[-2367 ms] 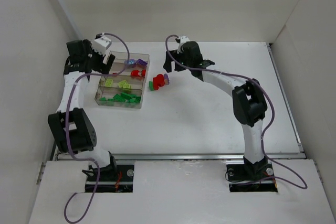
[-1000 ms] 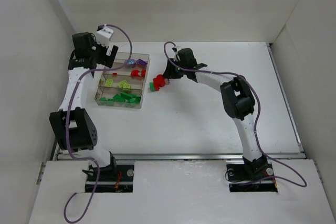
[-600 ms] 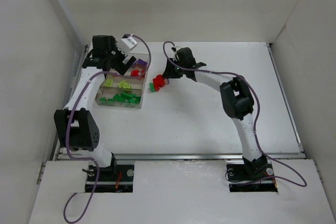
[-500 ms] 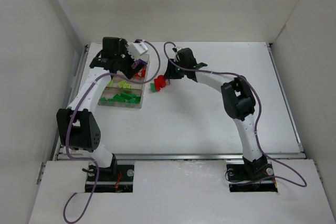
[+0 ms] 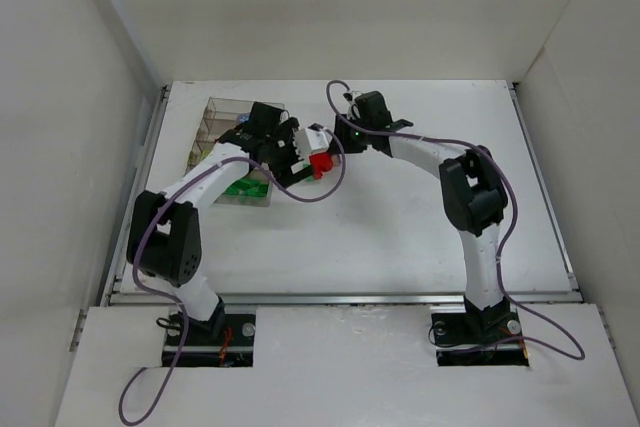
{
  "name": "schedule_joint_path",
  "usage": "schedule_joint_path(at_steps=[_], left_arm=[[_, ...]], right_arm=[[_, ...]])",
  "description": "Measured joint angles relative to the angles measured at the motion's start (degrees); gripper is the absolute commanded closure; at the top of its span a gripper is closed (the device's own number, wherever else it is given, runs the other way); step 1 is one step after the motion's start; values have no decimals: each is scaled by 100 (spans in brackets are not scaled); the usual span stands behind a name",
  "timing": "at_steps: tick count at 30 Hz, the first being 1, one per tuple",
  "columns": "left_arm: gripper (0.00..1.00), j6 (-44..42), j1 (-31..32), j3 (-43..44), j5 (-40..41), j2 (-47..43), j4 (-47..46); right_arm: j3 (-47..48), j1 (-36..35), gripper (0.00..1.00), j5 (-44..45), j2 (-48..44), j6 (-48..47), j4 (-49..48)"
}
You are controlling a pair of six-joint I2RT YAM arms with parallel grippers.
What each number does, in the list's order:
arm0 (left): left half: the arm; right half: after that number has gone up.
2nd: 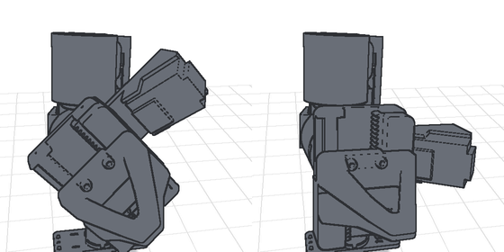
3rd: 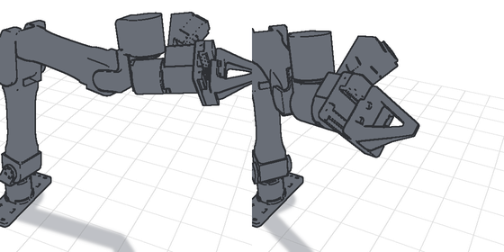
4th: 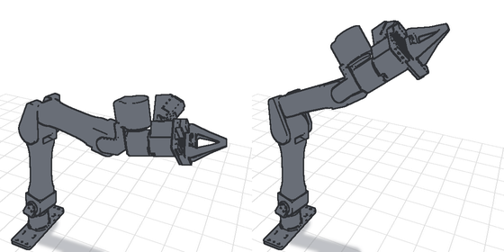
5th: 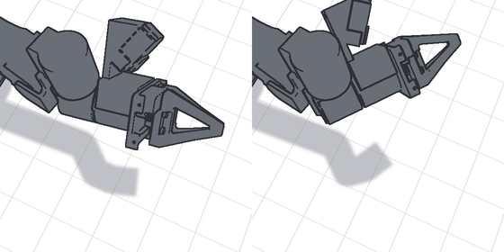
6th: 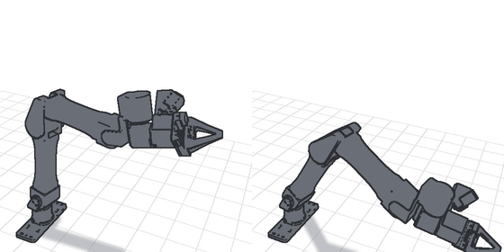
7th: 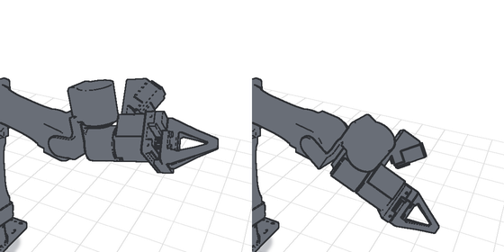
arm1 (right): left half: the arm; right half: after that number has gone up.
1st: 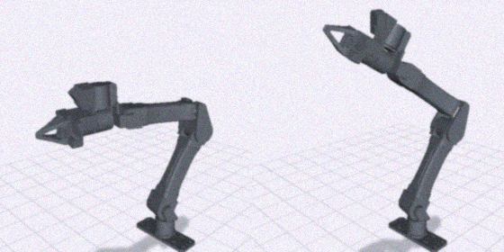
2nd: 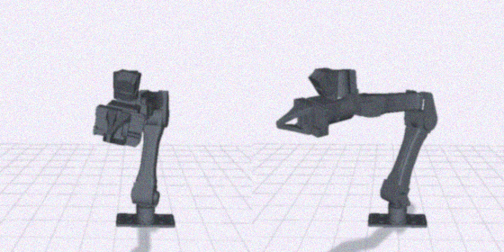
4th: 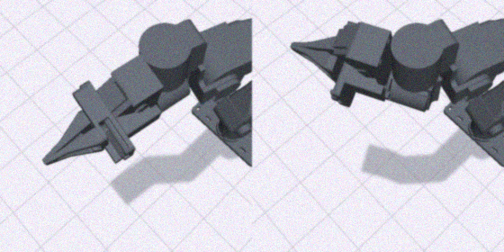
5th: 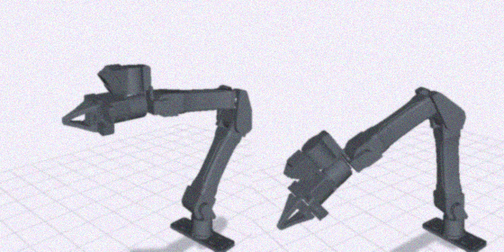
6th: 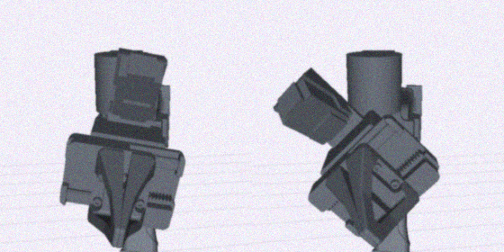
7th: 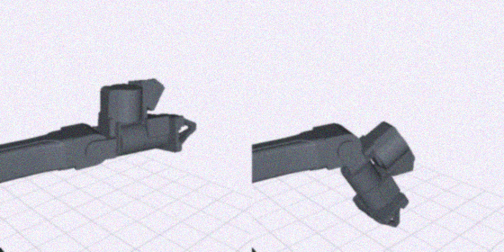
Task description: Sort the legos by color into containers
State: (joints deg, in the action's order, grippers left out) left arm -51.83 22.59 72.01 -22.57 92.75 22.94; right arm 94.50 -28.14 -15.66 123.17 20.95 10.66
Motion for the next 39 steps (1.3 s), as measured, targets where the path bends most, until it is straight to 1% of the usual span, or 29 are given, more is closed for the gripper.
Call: schedule_joint_path(at_steps=[7,10,12,13,17,18,20,23,25,29,30,33,34,39], left_arm=[[0,61,28,2,-50,807,-369],[1,98,33,2,-149,977,-417],[5,164,33,2,-208,1021,-485],[9,227,33,2,-229,1036,-564],[18,461,33,11,-262,1093,-780],[22,514,37,15,-282,1113,-831],[25,592,61,55,-299,1176,-874],[27,664,125,127,-317,1318,-933],[32,721,149,127,-308,1392,-988],[58,789,175,127,-280,1480,-1075],[75,798,175,127,-267,1488,-1073],[97,835,175,129,-223,1510,-1025],[100,817,173,129,-205,1515,-1016],[100,844,136,188,-144,1517,-758]], right_arm=[[-160,37,100,-129,0,-26,57],[-162,37,100,-155,-11,-26,55],[-164,37,100,-173,-15,-26,55],[-164,37,100,-184,-15,-26,55],[-166,37,100,-216,-17,-28,55],[-166,37,100,-221,-17,-26,55],[-166,37,100,-223,-17,-26,52],[-166,37,100,-223,-17,-26,50],[-166,37,100,-225,-17,-22,50],[-166,37,100,-232,-17,-20,50],[-166,37,100,-227,-17,-17,50],[-166,44,100,-205,-26,-17,48],[-166,59,100,-212,-28,-17,46],[-308,162,100,-179,-142,39,42]])
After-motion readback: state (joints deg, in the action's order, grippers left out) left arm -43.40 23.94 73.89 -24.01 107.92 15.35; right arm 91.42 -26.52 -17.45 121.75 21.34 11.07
